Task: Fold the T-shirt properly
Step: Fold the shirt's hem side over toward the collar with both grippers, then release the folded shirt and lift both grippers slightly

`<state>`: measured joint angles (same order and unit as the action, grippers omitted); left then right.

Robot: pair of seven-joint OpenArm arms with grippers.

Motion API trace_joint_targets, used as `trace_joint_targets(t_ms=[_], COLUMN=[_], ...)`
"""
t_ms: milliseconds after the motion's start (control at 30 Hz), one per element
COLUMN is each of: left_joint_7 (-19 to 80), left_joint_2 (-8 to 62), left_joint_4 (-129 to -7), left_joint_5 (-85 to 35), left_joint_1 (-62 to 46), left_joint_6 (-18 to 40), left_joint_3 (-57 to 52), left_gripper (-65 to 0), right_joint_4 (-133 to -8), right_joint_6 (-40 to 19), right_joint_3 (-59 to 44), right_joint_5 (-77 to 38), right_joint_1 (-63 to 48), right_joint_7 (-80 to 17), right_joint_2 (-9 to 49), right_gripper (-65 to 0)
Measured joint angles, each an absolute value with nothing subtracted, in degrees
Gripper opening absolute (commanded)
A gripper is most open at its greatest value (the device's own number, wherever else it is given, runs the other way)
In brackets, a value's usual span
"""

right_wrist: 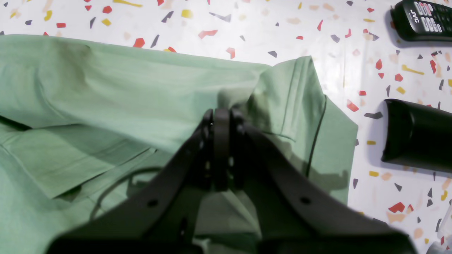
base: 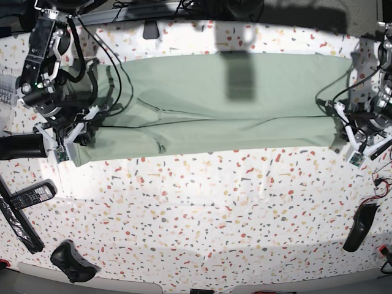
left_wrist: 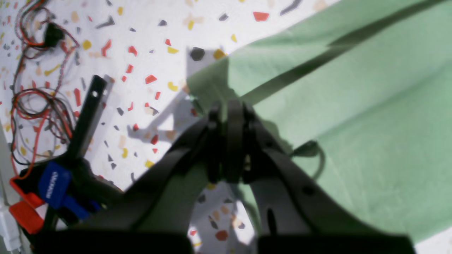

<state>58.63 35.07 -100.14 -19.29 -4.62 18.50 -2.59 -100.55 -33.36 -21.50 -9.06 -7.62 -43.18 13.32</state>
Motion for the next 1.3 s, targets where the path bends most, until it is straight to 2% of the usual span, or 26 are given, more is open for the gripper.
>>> trace_joint_targets(t_ms=[400,633,767,867,967,1167,1233,1300], left_joint_7=[59.44,65.73,65.25,64.4,62.81,61.91,61.54,61.47], left_joint_2=[35.07,35.07,35.07,35.07,35.07,35.05,35.07,35.09], left_joint_4=[-100.14,-100.14,-100.14,-100.14,-100.14,-100.14,-100.14,-100.14], left_joint_5=[-19.88,-20.08,-20.08,-20.1,-20.08,-20.08,-20.08,-20.1], left_joint_1=[-4.64,-4.75,-5.65,-8.14,-10.72,-12.34,-12.16,-12.03], left_joint_6=[18.44,18.44,18.52,18.44,18.48,18.44,18.41,18.44], left_joint_3=[-2.59,-2.59,-2.59,-2.59,-2.59,-2.59,-2.59,-2.59], left_gripper=[-65.0,-65.0,-65.0,-65.0,-65.0,-65.0,-58.0,-51.7], right_joint_4=[-100.55,-100.55,-100.55,-100.55,-100.55,-100.55,-99.68,-96.29], right_joint_6=[-33.36,-33.36,-33.21,-33.17,-33.17,-31.64,-28.62,-28.08], right_joint_3=[-21.5,-21.5,-21.52,-21.54,-21.54,-21.52,-21.54,-21.54], right_joint_5=[-9.02,-9.02,-9.02,-9.04,-9.04,-9.76,-11.9,-12.29], right_joint_1=[-7.62,-7.62,-7.64,-7.64,-7.64,-7.11,-5.82,-3.14], right_joint_7=[-45.43,-47.99,-50.17,-50.48,-50.41,-41.08,-39.38,-39.64], right_joint_2=[13.32,13.32,13.32,13.32,13.32,13.32,13.32,13.32], right_gripper=[-65.0,-65.0,-43.1,-34.1,-33.3,-33.5,-33.6,-33.6])
